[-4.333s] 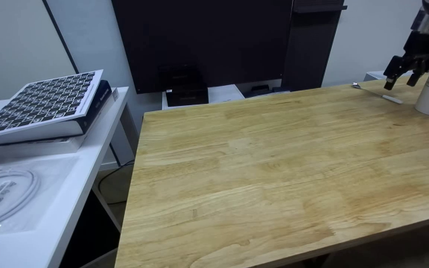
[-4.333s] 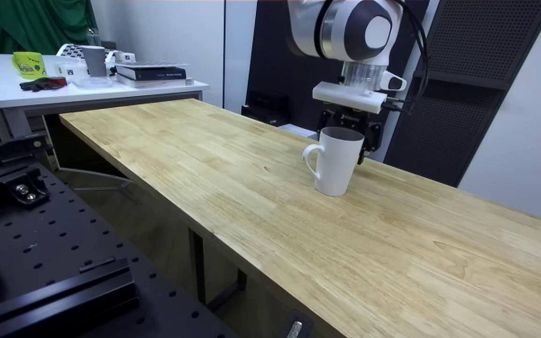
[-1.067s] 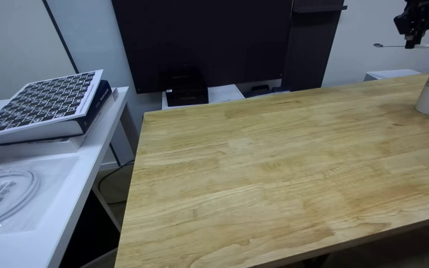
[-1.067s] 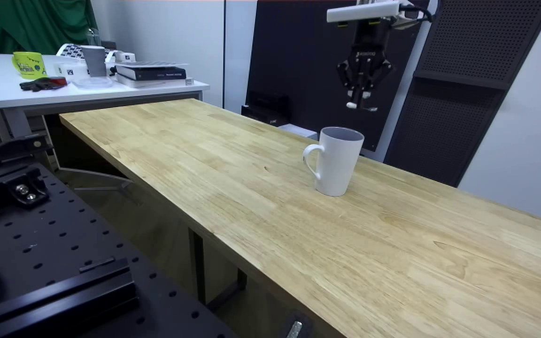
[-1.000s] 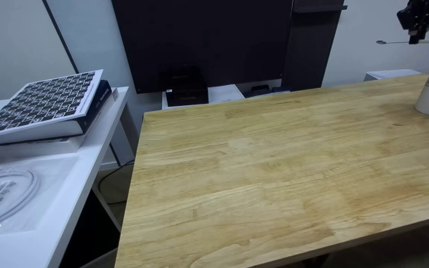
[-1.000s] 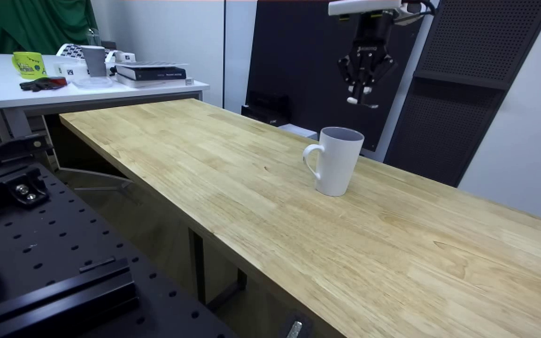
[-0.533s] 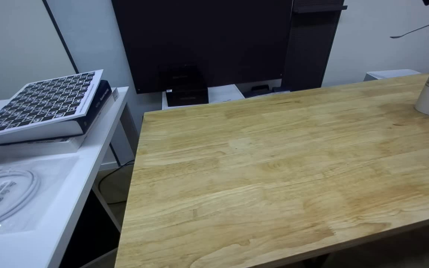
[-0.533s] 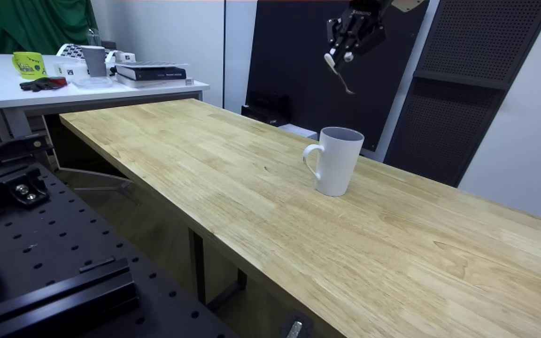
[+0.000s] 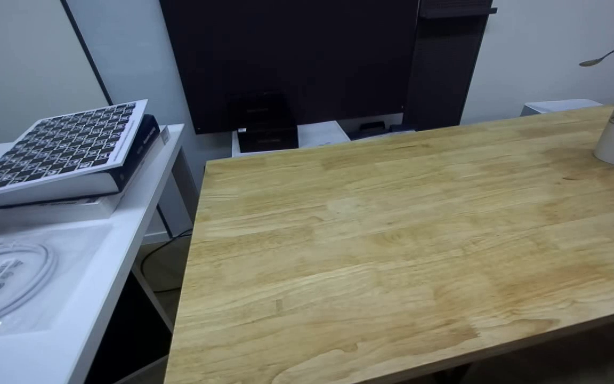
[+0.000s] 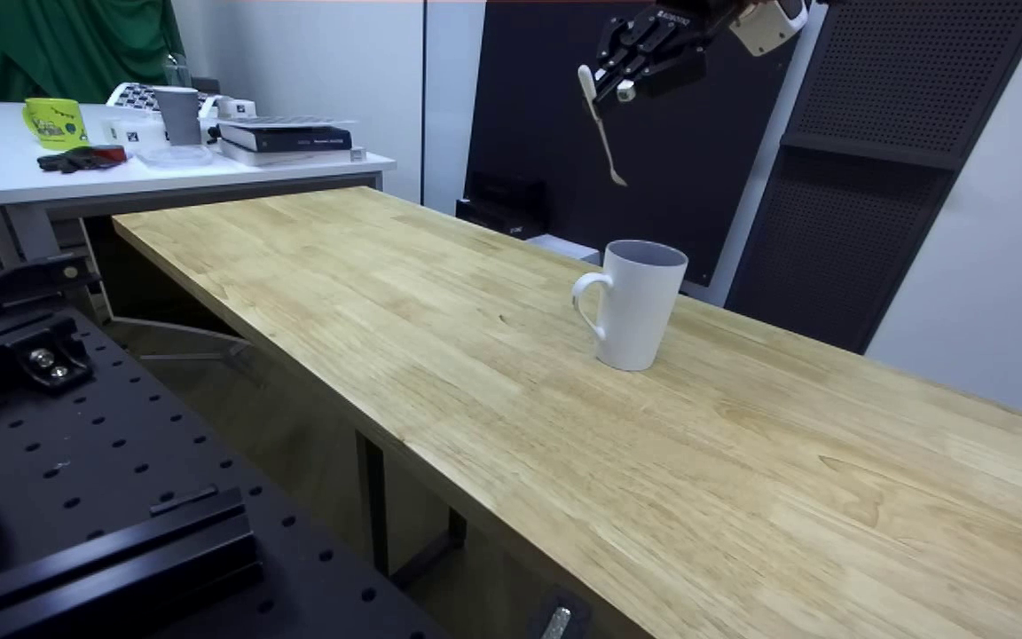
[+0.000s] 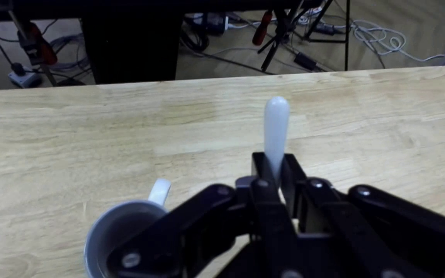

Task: Place the spoon in the mug

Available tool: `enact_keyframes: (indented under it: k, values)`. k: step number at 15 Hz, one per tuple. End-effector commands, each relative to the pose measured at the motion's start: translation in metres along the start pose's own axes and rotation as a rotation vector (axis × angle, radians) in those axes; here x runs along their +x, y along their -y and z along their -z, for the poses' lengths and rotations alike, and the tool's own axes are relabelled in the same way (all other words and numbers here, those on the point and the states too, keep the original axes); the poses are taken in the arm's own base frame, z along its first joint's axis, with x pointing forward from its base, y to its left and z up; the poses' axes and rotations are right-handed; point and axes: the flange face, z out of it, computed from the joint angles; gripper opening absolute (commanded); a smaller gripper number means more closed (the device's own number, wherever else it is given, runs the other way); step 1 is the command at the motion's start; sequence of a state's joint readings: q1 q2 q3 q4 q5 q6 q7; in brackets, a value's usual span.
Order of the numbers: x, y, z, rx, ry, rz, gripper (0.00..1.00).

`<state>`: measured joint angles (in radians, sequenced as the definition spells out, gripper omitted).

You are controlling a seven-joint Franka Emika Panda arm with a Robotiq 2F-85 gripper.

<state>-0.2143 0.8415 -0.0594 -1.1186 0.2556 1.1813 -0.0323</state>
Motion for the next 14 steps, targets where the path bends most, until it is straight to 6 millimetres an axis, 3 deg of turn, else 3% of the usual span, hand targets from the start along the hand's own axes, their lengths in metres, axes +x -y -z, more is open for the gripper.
enact_keyframes:
  k: [1,6,14]
  values:
    - [0.004,-0.009,0.003,0.037,0.067,-0.044,0.03]
    - [-0.011,-0.02,0.005,0.028,0.125,-0.065,0.03]
    - [-0.019,-0.064,-0.003,0.043,0.177,-0.119,0.03]
